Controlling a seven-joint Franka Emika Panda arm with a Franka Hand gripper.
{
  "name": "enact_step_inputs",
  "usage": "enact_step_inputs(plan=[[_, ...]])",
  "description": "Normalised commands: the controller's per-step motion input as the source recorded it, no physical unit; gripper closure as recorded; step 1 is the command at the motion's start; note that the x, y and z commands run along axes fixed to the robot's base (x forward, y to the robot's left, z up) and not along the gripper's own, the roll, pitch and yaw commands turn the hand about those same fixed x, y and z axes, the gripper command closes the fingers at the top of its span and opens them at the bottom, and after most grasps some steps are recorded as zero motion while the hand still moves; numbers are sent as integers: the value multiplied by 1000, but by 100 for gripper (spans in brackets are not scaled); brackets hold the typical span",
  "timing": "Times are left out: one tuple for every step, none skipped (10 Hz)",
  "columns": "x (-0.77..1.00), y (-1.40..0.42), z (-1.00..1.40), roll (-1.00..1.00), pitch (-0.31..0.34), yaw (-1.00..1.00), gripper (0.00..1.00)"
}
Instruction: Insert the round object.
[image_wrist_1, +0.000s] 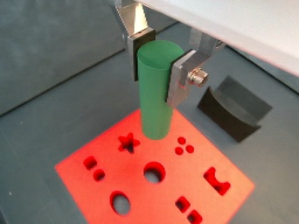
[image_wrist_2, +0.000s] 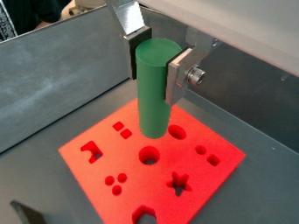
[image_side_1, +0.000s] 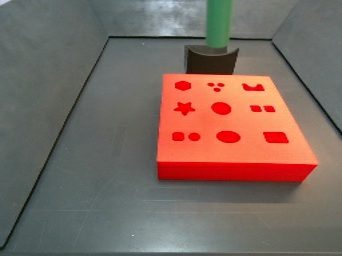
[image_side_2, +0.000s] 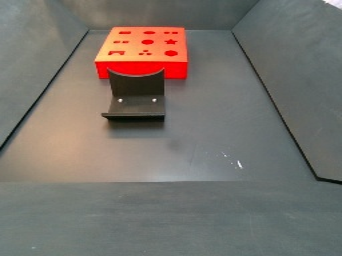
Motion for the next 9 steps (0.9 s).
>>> enact_step_inputs(plan=[[986,-114,-289,1,-93,-154,100],[971,-109,-326,3,-67,-177,100],[969,-80,-349,0,-29,-194,100],[937,0,-437,0,-11,-251,100],[911,0,-434,0,-1,-280,100],[749,0,-271,11,59,-231,100],[74,0,-117,40,90,0,100],[0,-103,-37,17,13,-51,100],[0,-31,-157,39,21,-9,100]])
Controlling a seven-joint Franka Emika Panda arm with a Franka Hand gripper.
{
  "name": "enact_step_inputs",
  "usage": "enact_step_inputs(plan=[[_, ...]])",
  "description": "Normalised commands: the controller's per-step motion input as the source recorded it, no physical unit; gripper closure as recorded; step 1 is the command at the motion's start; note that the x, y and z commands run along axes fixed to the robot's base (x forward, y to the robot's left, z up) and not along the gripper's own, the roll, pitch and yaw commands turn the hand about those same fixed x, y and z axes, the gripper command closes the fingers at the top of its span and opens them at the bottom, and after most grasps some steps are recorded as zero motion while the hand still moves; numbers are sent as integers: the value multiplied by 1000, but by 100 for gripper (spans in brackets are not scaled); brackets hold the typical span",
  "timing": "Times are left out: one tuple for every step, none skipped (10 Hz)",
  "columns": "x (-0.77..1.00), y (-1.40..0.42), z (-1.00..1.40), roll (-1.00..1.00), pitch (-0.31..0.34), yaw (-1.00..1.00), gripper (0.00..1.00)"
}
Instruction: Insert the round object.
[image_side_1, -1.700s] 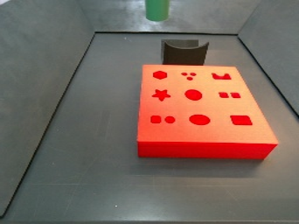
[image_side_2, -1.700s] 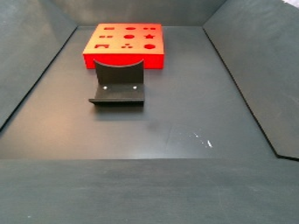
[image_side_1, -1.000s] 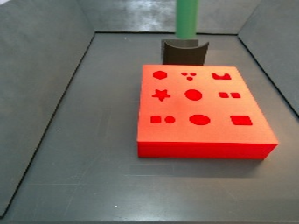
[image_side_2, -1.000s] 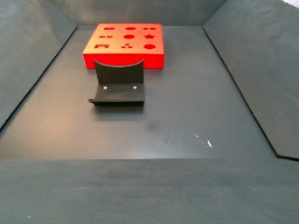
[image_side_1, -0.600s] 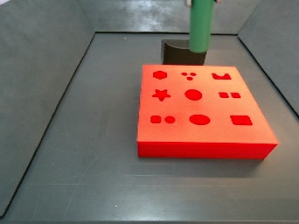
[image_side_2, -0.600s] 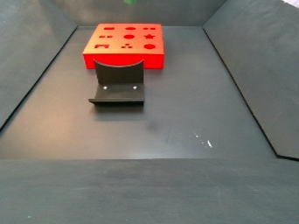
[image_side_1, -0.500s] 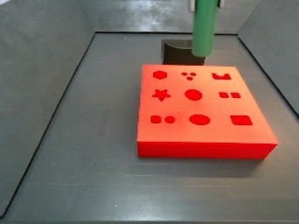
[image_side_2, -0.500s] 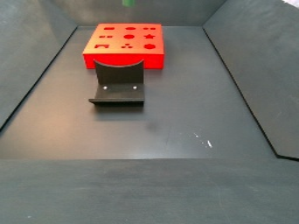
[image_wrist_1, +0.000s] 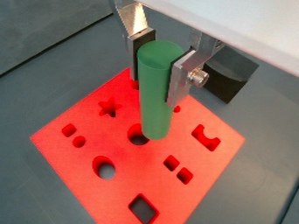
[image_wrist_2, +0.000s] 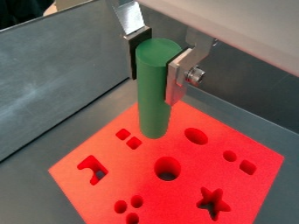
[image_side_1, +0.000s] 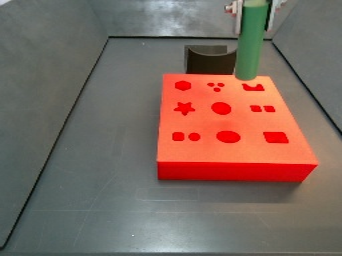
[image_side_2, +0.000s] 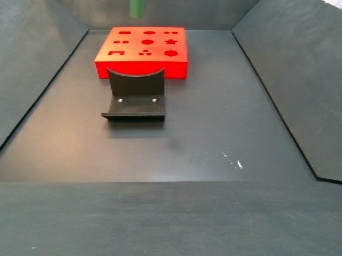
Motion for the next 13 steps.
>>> enact_step_inputs(plan=[[551,-157,-297,236,317,-149,100],[489,-80,-171,263,426,-86,100],[426,-51,-94,251,456,-100,100],[383,-57,-51,229,471,-114,100],[369,-54,-49,226,479,-123,100],[246,-86,-31,0,294,-171,100],[0,0,0,-16,0,0,100],[211,0,-289,31,43,0,100],[63,0,-389,239,100,0,100],[0,0,-371,217,150,0,100],[0,0,-331,74,143,0,100],[-77,-6,-337,41,109,0,100],[-203,0,-243,0,46,-49,100]])
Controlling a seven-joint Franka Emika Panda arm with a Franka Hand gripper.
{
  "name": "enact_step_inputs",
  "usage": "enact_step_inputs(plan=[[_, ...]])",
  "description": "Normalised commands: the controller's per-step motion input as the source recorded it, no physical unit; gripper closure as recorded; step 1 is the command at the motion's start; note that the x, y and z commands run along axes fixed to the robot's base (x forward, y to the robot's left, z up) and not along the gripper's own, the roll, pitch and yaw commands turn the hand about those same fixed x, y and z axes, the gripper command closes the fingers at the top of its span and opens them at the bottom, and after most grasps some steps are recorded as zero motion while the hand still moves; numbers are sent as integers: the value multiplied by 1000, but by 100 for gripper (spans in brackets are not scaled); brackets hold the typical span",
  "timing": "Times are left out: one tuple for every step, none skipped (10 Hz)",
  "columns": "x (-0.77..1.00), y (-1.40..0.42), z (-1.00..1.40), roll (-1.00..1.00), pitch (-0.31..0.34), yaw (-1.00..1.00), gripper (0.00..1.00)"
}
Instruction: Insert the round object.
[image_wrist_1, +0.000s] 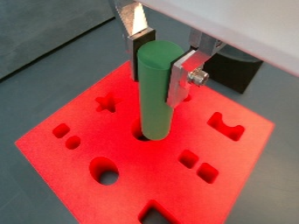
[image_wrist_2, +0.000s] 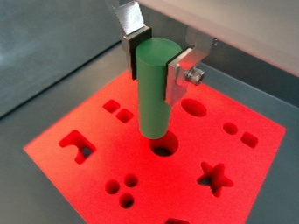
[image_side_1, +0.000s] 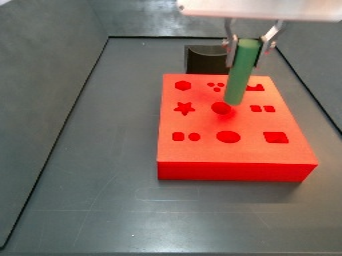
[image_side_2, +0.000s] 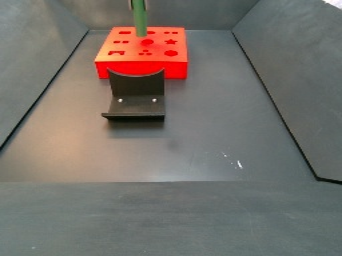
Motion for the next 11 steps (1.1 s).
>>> enact_step_inputs(plan=[[-146,0,-157,-11,0,-54,100],[-214,9,-174,0,0,-91,100],[-200,0,-151,0,0,-114,100],[-20,0,-166,0,0,-11,100],[0,0,-217,26,0,0,100],[23,0,-246,39,0,0,100],[6,0,-254,33,0,0,100],[0,0,-254,30,1,0,100],[0,0,-266,47,3,0,100],[140,-6,-229,109,31,0,100],[280,0,-163,116,80,0,100]])
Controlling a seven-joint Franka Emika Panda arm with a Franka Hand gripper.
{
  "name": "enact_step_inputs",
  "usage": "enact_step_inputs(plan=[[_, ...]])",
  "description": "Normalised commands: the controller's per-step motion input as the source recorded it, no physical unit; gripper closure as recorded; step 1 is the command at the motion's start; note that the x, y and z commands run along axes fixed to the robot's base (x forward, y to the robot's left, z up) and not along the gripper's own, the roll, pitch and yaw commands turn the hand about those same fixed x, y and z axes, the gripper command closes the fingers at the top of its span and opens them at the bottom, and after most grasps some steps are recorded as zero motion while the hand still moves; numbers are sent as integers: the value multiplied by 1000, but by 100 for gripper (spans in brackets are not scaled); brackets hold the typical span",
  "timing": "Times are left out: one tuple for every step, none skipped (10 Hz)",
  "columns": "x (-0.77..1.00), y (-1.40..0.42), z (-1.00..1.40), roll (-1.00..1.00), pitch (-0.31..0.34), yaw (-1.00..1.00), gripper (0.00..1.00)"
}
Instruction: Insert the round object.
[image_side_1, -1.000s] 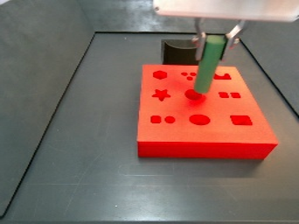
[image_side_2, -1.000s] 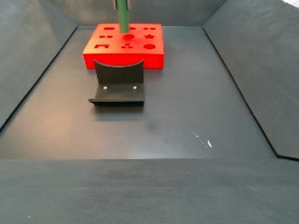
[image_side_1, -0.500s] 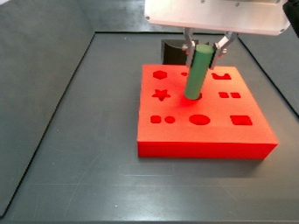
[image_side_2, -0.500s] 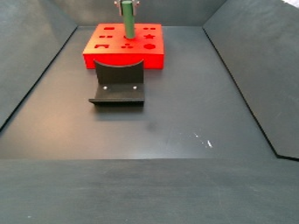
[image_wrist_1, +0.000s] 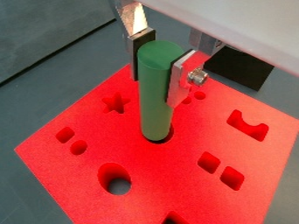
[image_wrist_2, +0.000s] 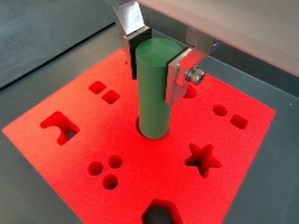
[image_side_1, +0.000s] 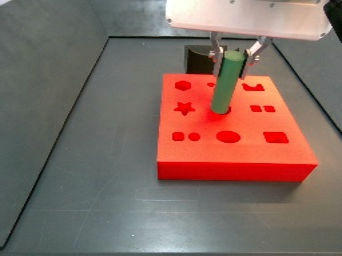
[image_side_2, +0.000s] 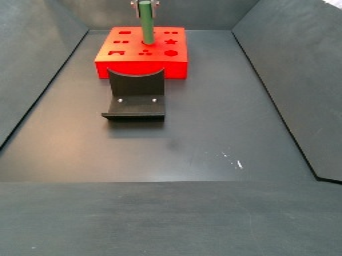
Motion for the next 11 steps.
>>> enact_step_inputs(plan=[[249,0,-80,36,83,0,100],[69,37,-37,-39,44,-11,100],[0,23,-109,-26,17,-3,100],[0,0,-131,0,19,0,100],[0,0,-194,0,17,-3,100],[0,0,-491,64,11,0,100],[0,0,-660,14,0,0,100],[0,0,-749,0,0,0,100],[0,0,-791,0,0,0,100],[-3,0,-857,0,0,20,100],[-80,-6,-757,61,0,71,100]])
